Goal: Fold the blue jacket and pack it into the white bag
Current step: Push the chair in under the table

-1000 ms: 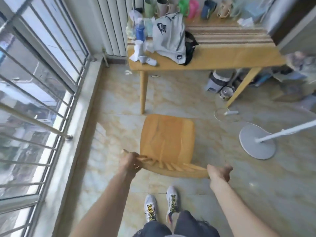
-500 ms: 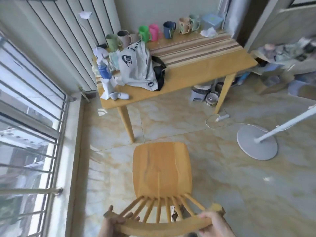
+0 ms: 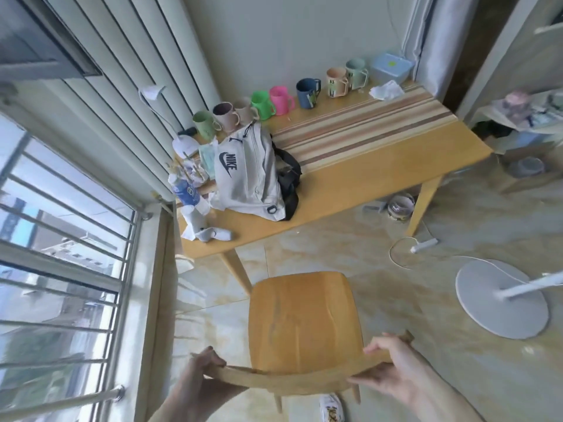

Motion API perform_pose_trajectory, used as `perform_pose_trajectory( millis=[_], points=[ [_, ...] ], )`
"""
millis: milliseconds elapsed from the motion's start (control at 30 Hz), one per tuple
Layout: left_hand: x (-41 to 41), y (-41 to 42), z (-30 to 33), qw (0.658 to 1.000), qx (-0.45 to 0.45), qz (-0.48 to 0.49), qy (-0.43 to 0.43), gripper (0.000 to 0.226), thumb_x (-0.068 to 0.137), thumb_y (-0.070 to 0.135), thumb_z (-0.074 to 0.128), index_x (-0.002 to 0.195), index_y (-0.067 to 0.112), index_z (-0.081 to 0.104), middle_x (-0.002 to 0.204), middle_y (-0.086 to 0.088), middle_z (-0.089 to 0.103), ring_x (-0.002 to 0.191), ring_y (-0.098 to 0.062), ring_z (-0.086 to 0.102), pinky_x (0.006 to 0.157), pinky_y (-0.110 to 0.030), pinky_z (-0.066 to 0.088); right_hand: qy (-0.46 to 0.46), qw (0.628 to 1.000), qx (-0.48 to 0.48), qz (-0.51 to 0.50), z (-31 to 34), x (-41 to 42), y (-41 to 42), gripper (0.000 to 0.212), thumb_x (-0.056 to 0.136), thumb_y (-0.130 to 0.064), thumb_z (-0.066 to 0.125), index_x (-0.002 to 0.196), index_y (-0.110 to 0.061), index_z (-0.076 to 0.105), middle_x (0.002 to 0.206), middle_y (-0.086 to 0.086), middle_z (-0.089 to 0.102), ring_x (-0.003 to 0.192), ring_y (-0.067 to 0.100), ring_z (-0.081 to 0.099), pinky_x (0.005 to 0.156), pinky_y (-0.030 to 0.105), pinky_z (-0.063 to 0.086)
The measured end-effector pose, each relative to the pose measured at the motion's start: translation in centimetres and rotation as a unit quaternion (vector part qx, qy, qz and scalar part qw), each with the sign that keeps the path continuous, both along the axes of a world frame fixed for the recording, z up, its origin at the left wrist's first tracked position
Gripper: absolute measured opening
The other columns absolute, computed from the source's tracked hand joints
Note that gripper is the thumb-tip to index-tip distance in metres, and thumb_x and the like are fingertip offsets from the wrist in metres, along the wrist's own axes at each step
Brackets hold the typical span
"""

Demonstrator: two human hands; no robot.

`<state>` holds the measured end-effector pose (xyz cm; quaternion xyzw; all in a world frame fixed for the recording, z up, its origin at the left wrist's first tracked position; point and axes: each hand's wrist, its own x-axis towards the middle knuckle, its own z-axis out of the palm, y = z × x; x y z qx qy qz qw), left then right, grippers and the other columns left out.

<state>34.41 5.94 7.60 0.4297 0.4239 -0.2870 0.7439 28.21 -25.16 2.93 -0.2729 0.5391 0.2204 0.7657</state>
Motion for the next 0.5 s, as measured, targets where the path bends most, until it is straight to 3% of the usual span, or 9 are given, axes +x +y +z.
perform_pose_trajectory(
  millis=[100,167,233,333,400,467,500],
  points=[
    [4.1,-1.6,-0.3,0.999,-0.015,0.013,0.027,0.02,0.076,-0.006,0.041,0.081,0.012,0.037,0.101,-0.042,0.047,0.103,-0.069,0.057,0.085,-0.072,0.053,0.006,1.0,-0.015,0.008,0.4,4.9,-3.4,0.028,0.081,0.015,0.055,0.103,-0.003,0.051,0.111,0.033,0.054,0.104,0.054,0.06,0.052,0.069,0.059],
    [6.8,-3.2,-1.1,0.999,-0.031,0.033,0.031,0.019,0.076,-0.004,0.044,0.081,0.013,0.037,0.108,-0.04,0.043,0.107,-0.066,0.058,0.093,-0.072,0.05,-0.014,1.0,-0.018,0.019,0.6,7.6,-4.8,0.021,0.084,0.014,0.052,0.097,-0.002,0.05,0.122,0.039,0.052,0.116,0.059,0.058,0.057,0.073,0.057],
    [9.0,-4.7,-2.1,0.998,-0.056,0.033,0.026,0.015,0.079,-0.003,0.043,0.083,0.011,0.038,0.105,-0.044,0.051,0.111,-0.064,0.058,0.101,-0.069,0.047,-0.025,0.998,-0.04,0.04,0.5,10.5,-6.7,0.022,0.084,0.014,0.052,0.097,-0.003,0.049,0.122,0.042,0.053,0.12,0.06,0.057,0.066,0.071,0.06],
    [13.1,-7.4,-3.8,0.997,-0.069,0.025,0.031,0.02,0.078,-0.003,0.042,0.095,0.007,0.043,0.109,-0.05,0.054,0.106,-0.063,0.061,0.09,-0.066,0.055,-0.036,0.996,-0.058,0.058,-0.3,15.5,-9.9,0.015,0.086,0.012,0.053,0.091,-0.002,0.052,0.114,0.039,0.056,0.116,0.057,0.061,0.068,0.068,0.062],
    [15.7,-9.2,-5.5,0.995,-0.091,0.03,0.019,0.021,0.077,-0.007,0.042,0.089,0.01,0.044,0.109,-0.05,0.055,0.099,-0.064,0.065,0.08,-0.066,0.058,-0.042,0.994,-0.071,0.069,-1.4,18.5,-11.7,0.013,0.085,0.009,0.054,0.09,-0.002,0.052,0.115,0.038,0.056,0.111,0.055,0.066,0.068,0.065,0.064],
    [18.2,-11.0,-7.3,0.993,-0.11,0.041,0.007,0.026,0.077,-0.01,0.039,0.08,0.015,0.038,0.106,-0.048,0.063,0.092,-0.06,0.069,0.085,-0.064,0.058,-0.05,0.994,-0.078,0.062,-2.4,21.4,-13.7,0.019,0.085,0.009,0.053,0.095,-0.007,0.049,0.118,0.037,0.055,0.098,0.054,0.072,0.068,0.06,0.064],
    [19.4,-12.1,-7.9,0.991,-0.121,0.049,0.014,0.031,0.076,-0.012,0.04,0.08,0.018,0.035,0.114,-0.049,0.061,0.098,-0.058,0.068,0.093,-0.064,0.054,-0.06,0.993,-0.078,0.062,-2.8,22.9,-14.8,0.021,0.086,0.009,0.052,0.091,-0.01,0.047,0.12,0.035,0.054,0.099,0.055,0.072,0.074,0.061,0.064]
  ],
)
